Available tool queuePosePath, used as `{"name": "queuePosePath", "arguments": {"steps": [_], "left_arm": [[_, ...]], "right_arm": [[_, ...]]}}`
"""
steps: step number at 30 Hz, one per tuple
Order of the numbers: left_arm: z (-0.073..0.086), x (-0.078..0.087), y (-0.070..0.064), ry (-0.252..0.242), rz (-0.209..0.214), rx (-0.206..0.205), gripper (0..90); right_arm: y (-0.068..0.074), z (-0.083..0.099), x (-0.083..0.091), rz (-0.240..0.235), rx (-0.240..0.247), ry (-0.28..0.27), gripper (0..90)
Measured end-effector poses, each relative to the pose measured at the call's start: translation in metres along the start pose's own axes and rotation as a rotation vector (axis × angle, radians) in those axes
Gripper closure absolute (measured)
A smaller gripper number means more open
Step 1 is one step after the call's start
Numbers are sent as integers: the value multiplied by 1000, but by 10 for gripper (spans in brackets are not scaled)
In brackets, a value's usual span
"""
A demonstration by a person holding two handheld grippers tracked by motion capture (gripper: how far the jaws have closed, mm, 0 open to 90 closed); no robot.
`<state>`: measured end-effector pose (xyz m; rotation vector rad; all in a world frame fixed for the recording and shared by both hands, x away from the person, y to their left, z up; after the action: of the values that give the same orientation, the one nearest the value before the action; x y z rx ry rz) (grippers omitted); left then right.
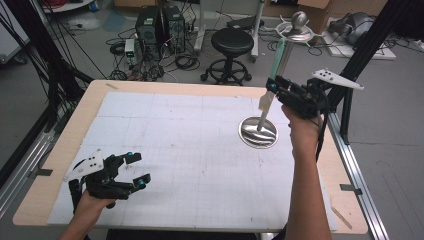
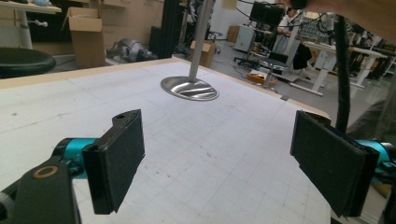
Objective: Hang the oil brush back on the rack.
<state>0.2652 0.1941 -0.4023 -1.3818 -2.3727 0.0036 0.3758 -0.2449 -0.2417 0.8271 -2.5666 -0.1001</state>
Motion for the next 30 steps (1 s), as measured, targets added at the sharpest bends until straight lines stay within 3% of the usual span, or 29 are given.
{"name": "queuePosePath", "arguments": {"steps": [3, 6, 11, 16, 21, 23, 24, 26, 30], "left_arm": [[1, 1, 2, 0, -9, 4, 180], [2, 1, 4, -6, -18, 18, 180], [4, 3, 7, -8, -36, 24, 180], [4, 4, 8, -13, -43, 26, 180], [5, 4, 8, -8, -52, 24, 180], [7, 5, 8, -2, -49, 22, 181], [9, 5, 8, 2, -50, 24, 181], [10, 6, 9, 8, -57, 20, 181], [10, 8, 10, -1, -70, 28, 181]], "right_arm": [[5, 20, 3, 120, 71, 45, 452], [8, 47, 7, 155, 105, 77, 368], [14, 102, 17, 145, 141, 93, 209], [21, 161, 33, 143, 156, 131, 197], [18, 209, 50, 138, 87, 126, 193], [16, 217, 54, 148, 74, 165, 193], [16, 217, 57, 170, 85, 166, 193], [16, 219, 63, 161, 66, 143, 193], [17, 220, 67, 151, 68, 147, 193]]}}
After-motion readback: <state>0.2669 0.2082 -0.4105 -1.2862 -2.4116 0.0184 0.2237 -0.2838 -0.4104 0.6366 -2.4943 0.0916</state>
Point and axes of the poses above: each handheld gripper's, and its own axes: x roughly backward along the jaws, z roughly out of its underside, y roughly to its left, the point moved 4 cm from there along -x, roughly forward along the jaws, and after that the axes turned 14 degrees about y, right-handed, at the moved point
